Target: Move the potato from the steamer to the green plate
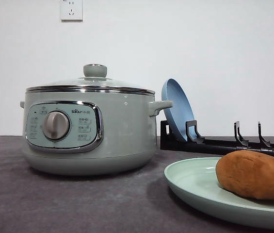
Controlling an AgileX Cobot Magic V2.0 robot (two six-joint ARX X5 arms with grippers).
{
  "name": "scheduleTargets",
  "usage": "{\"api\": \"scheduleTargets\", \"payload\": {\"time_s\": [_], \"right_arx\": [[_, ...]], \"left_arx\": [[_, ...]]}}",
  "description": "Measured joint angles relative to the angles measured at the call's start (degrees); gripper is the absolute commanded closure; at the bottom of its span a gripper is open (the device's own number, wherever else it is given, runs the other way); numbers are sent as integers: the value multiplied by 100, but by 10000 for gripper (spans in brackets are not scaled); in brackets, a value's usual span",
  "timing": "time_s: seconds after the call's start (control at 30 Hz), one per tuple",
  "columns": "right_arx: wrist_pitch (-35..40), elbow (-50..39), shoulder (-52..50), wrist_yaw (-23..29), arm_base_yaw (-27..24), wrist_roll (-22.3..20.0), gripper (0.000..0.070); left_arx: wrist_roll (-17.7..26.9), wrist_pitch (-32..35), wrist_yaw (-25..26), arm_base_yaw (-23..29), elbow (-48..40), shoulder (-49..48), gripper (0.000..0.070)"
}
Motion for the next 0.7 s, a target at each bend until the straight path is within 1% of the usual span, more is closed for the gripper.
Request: {"api": "scheduleTargets", "payload": {"time_s": [0.7], "right_arx": [[0,0,0,0,0,0,687]], "left_arx": [[1,0,0,0,0,0,700]]}}
